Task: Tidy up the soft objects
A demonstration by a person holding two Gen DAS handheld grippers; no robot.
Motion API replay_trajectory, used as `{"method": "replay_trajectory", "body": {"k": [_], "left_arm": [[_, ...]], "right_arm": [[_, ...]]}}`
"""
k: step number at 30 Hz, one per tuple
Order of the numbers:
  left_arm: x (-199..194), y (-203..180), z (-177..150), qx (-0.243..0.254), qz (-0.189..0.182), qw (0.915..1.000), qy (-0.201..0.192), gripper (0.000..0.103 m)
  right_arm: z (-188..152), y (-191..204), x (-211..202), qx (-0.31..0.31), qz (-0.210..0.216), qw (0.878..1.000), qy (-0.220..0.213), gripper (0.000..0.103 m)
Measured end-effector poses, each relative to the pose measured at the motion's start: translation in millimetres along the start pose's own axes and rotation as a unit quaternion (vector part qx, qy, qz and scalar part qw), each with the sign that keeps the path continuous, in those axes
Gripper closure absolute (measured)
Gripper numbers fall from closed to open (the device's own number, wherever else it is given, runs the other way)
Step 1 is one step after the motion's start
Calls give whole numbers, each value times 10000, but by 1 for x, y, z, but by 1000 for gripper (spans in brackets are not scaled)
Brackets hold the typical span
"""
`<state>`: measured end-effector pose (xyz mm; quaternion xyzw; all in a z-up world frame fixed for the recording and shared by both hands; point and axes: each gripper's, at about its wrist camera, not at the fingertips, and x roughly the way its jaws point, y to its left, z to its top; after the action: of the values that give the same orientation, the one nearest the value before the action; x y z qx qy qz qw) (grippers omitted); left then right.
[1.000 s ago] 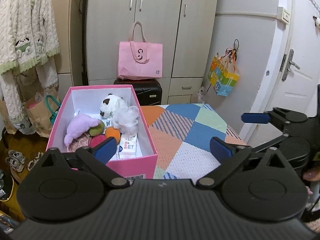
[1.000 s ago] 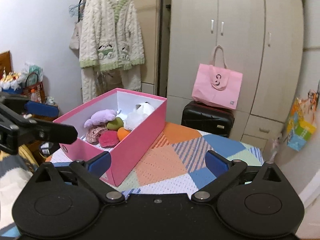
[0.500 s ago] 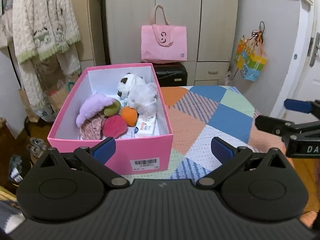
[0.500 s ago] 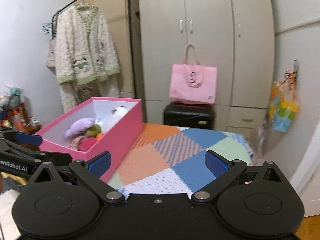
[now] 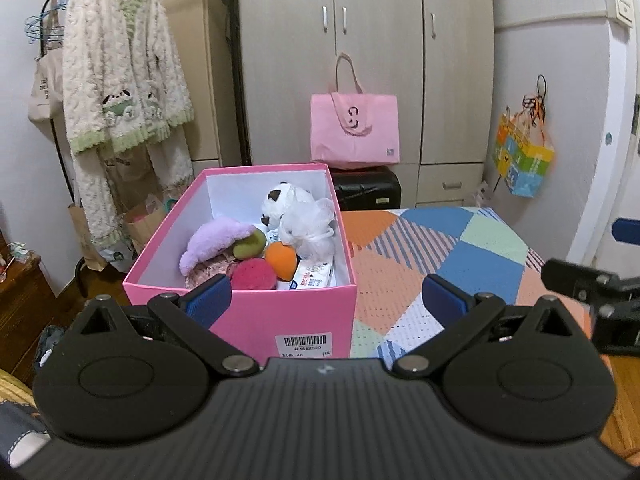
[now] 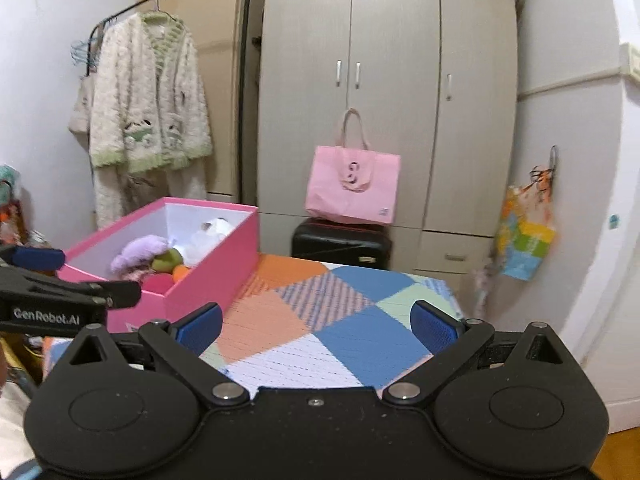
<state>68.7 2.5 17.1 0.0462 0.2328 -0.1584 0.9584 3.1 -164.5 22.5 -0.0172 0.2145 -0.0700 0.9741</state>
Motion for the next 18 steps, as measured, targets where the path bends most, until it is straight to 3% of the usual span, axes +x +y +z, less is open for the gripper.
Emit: {"method": "replay_trajectory", "body": {"k": [18], "left_arm": [[-6,-7,-16,128,185,9988,-436,0]], "right_arm": [[-18,7,-14,263,-539,9980,-214,1]]}}
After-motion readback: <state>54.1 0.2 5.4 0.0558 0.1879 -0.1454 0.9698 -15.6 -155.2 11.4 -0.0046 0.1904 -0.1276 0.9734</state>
